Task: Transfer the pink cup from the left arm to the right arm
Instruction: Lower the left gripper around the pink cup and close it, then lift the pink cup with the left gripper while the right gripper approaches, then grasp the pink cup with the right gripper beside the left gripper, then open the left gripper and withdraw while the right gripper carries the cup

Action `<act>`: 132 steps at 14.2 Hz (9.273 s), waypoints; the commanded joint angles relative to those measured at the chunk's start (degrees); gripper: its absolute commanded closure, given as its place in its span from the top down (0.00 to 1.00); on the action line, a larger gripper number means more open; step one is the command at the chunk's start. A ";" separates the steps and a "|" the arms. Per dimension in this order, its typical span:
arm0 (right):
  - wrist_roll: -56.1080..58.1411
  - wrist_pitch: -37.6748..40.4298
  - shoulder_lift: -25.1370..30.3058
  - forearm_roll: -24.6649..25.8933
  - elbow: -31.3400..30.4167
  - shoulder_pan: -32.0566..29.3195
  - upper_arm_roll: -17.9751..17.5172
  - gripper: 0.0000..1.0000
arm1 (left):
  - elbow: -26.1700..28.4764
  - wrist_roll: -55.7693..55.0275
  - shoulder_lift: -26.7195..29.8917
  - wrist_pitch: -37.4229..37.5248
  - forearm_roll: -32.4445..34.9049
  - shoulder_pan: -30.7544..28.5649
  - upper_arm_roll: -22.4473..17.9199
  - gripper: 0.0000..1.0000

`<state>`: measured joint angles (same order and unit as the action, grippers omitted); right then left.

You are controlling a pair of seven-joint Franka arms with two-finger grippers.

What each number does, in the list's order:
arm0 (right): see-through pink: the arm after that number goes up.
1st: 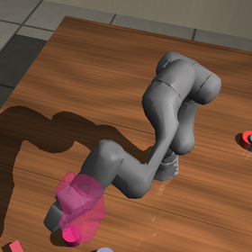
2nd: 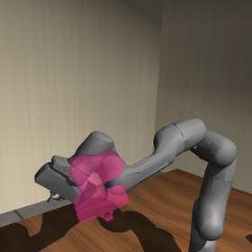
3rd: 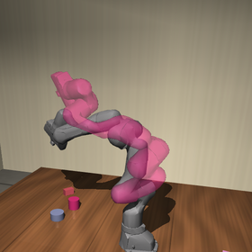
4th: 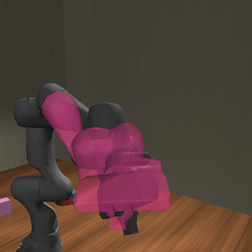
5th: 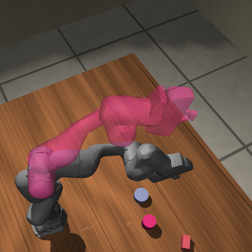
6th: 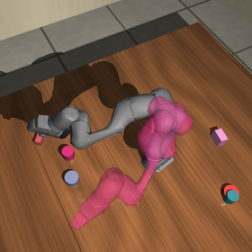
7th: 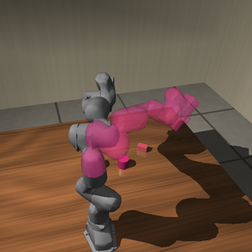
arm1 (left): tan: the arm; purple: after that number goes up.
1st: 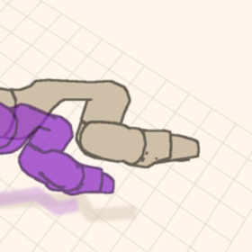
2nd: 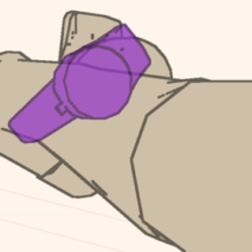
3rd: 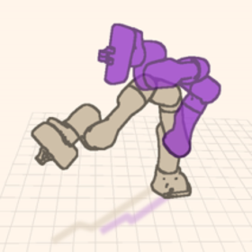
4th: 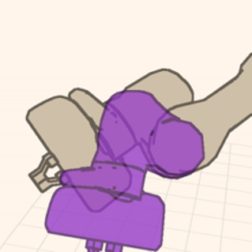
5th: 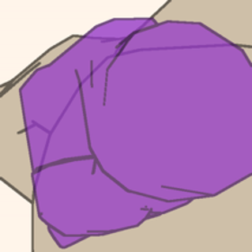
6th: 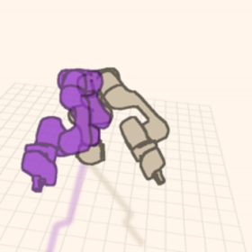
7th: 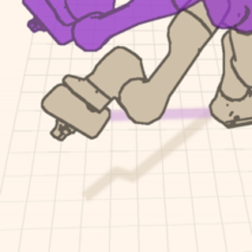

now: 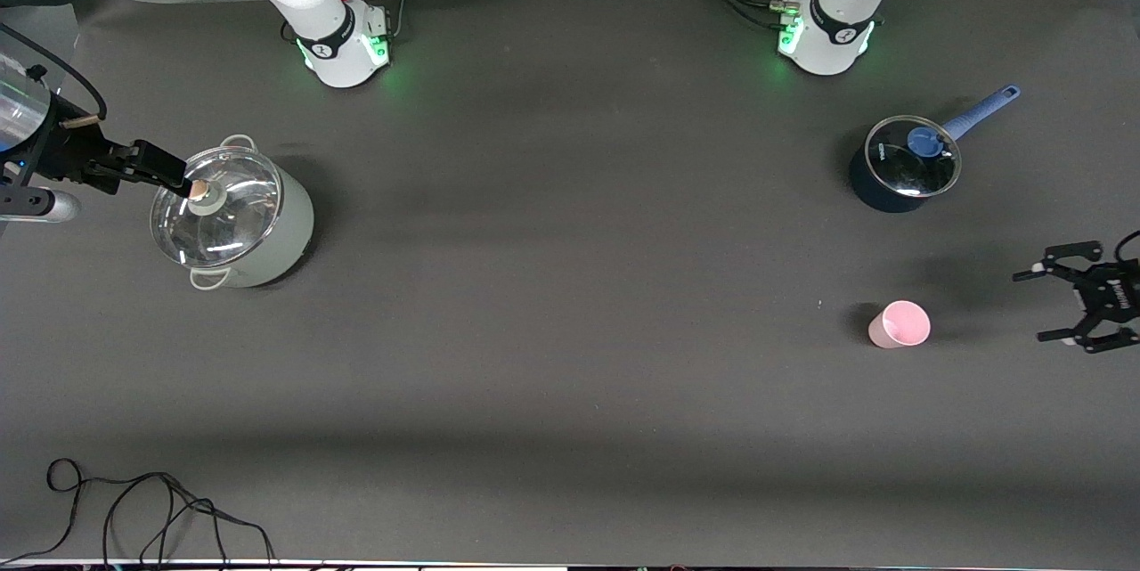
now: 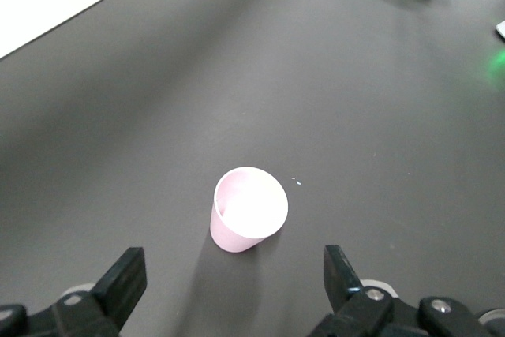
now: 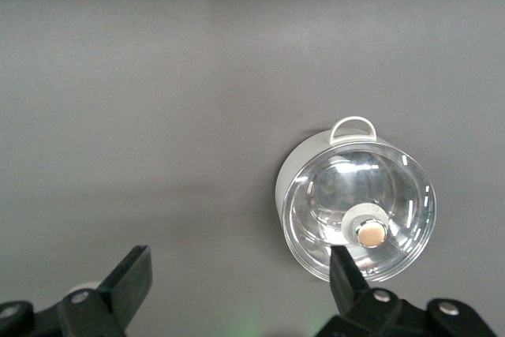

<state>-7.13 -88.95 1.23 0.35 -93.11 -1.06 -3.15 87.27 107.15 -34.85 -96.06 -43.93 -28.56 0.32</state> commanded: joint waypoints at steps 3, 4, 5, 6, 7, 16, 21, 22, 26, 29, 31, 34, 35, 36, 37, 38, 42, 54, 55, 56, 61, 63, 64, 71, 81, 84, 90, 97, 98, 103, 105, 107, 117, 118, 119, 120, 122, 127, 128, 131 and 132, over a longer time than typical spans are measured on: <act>-0.87 0.10 -0.26 -0.61 0.65 0.36 0.43 1.00 | 10.97 20.50 -1.45 -3.16 -10.89 -3.42 0.56 1.00; -0.87 0.10 -0.26 -0.61 0.65 0.27 0.43 1.00 | 13.34 25.51 -1.89 -4.12 -13.43 -3.87 0.56 1.00; -0.87 0.10 -0.26 -0.61 0.65 0.27 0.43 1.00 | 15.28 30.26 -2.59 -4.48 -15.98 -4.31 0.56 1.00; -0.87 0.10 -0.26 -0.61 0.65 0.36 0.43 1.00 | 16.26 34.14 -3.90 -4.49 -17.83 -4.92 0.56 1.00; -0.87 0.10 -0.26 -0.61 0.65 0.36 0.43 1.00 | 16.88 36.96 -4.87 -4.49 -19.07 -5.19 0.56 1.00; -0.87 0.10 -0.35 -0.61 0.65 0.36 0.43 1.00 | 20.31 52.02 -10.94 -8.61 -34.89 -2.21 1.00 1.00; -0.87 0.10 -0.35 -0.61 0.65 0.45 0.43 1.00 | 20.31 52.02 -12.44 -9.93 -40.08 0.52 1.00 1.00; -0.87 0.10 -0.35 -0.61 0.65 0.36 0.43 1.00 | 20.31 52.02 -12.61 -10.28 -40.78 0.87 1.00 1.00; -0.87 0.10 -0.35 -0.61 0.65 0.54 0.43 1.00 | 20.22 51.93 -13.32 -11.60 -42.80 2.36 1.09 0.99; -0.87 0.18 -0.35 -0.61 0.56 0.45 0.43 1.00 | 20.22 51.93 -13.32 -12.31 -44.39 3.07 1.09 0.96; -0.87 0.18 -0.35 -0.61 0.56 0.45 0.43 1.00 | 20.22 51.93 -13.32 -12.31 -44.48 3.42 1.09 0.83; -0.87 0.18 -0.35 -0.61 0.56 0.54 0.43 1.00 | 20.31 51.67 -13.32 -12.40 -45.97 3.68 1.09 0.60; -0.87 0.18 -0.26 -0.61 0.56 0.54 0.43 1.00 | 20.31 51.49 -13.23 -12.40 -46.15 3.95 1.09 0.58; -0.87 0.18 -0.35 -0.61 0.56 0.54 0.43 1.00 | 20.31 51.23 -12.97 -12.40 -46.15 4.04 1.09 0.56; -0.87 0.18 -0.26 -0.61 0.56 0.45 0.43 1.00 | 20.22 50.36 -12.62 -12.48 -46.33 4.39 1.17 0.55; -0.87 0.18 -0.26 -0.61 0.56 0.45 0.43 1.00 | 20.14 48.52 -12.09 -13.79 -46.94 5.87 1.18 0.55; -0.87 0.18 -0.26 -0.61 0.56 0.45 0.43 1.00 | 24.16 39.29 -2.89 -21.51 -49.84 13.43 1.18 0.55; -1.92 0.53 -0.18 -0.61 0.56 0.27 0.43 1.00 | 33.50 24.86 20.86 -55.25 -76.45 25.31 29.88 0.56; -2.01 0.53 -0.18 -0.70 0.65 0.36 0.43 1.00 | 32.97 24.86 21.65 -58.07 -78.22 25.31 32.96 0.56; -2.62 0.53 -0.18 -0.78 0.65 0.27 0.43 1.00 | 32.10 24.77 22.62 -61.14 -80.23 25.31 35.78 0.57; -20.16 3.34 -0.26 -7.81 1.71 0.88 1.39 1.00 | 21.73 19.85 22.28 -79.07 -82.01 28.98 45.56 0.57; -30.00 3.43 -0.26 -11.13 2.84 1.41 0.43 1.00 | 20.40 18.54 22.28 -81.65 -82.01 32.33 45.56 0.57; -34.66 4.22 -0.35 -14.29 4.15 1.94 0.17 1.00 | 19.88 18.27 22.19 -82.52 -82.01 33.38 45.56 0.57; -67.80 4.32 -7.72 -23.72 17.59 13.96 0.07 0.99 | 15.13 16.95 19.38 -87.36 -81.84 36.38 45.38 0.57; -88.92 1.16 -24.16 -15.66 32.55 32.51 0.16 1.00 | 15.04 16.95 18.50 -87.45 -81.75 36.38 45.03 0.57; -90.34 -0.61 -27.15 -13.79 32.73 35.77 0.16 0.99 | 15.04 16.95 18.50 -87.45 -81.75 36.38 45.03 0.58; -89.64 -1.49 -30.23 -13.18 33.35 36.83 0.07 0.80 | 15.04 16.95 18.50 -87.46 -81.75 36.38 45.12 0.59; -88.33 -1.93 -30.15 -13.18 33.52 36.75 0.25 0.00 | 15.04 16.86 18.41 -87.45 -81.75 36.21 45.03 0.61; -88.15 -1.93 -30.15 -13.18 33.52 36.75 0.25 0.00 | 15.04 16.86 18.41 -87.45 -81.75 36.21 45.03 0.64; -86.92 -1.84 -29.97 -13.18 33.96 36.40 0.51 0.00 | 15.04 16.86 18.41 -87.45 -81.75 36.03 44.86 0.98; -85.69 -1.75 -29.62 -13.27 33.96 36.04 0.78 0.00 | 15.04 16.86 18.32 -87.45 -81.75 35.68 44.86 0.99; -83.94 -1.23 -29.44 -13.27 33.96 35.35 1.13 0.00 | 15.13 16.69 17.62 -87.45 -81.75 35.15 44.42 0.99; -49.70 16.50 -21.46 -13.97 32.91 18.58 1.13 0.00 | 15.75 16.07 14.10 -90.00 -80.08 31.20 41.44 1.00; -44.87 19.49 -20.23 -13.97 32.65 15.86 1.13 0.00 | 15.57 16.16 14.02 -89.48 -79.82 31.20 40.39 1.00; -40.21 21.00 -19.08 -13.45 32.12 13.39 1.13 0.00 | 14.87 16.16 14.02 -89.30 -78.34 31.20 39.42 1.00; -35.64 21.71 -17.33 -13.27 30.90 11.11 1.48 0.00 | 14.78 16.16 14.02 -89.30 -76.06 31.20 38.89 1.00; -23.18 21.63 -13.55 -13.00 26.34 9.07 4.97 0.00 | 14.77 16.16 13.93 -89.13 -73.06 30.41 38.18 1.00; -4.23 14.80 -10.03 -9.32 15.80 9.41 13.78 0.00 | 14.95 16.25 13.14 -86.76 -65.18 28.83 38.00 1.00; -2.56 11.12 -8.98 -8.88 11.68 9.41 13.96 0.00 | 15.39 16.07 13.14 -85.62 -60.44 27.78 38.09 1.00; -1.49 0.04 -6.16 -8.87 0.51 9.59 13.96 0.00 | 17.49 12.93 13.57 -80.09 -49.70 24.61 38.09 1.00; -1.49 -2.78 -5.98 -8.87 -2.05 9.59 13.96 0.00 | 18.02 7.42 13.84 -77.72 -45.41 23.91 37.92 1.00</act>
<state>-9.90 -85.82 -9.27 -9.80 -86.28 7.71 10.77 103.42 120.89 -21.99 -177.48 -95.40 -3.08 38.10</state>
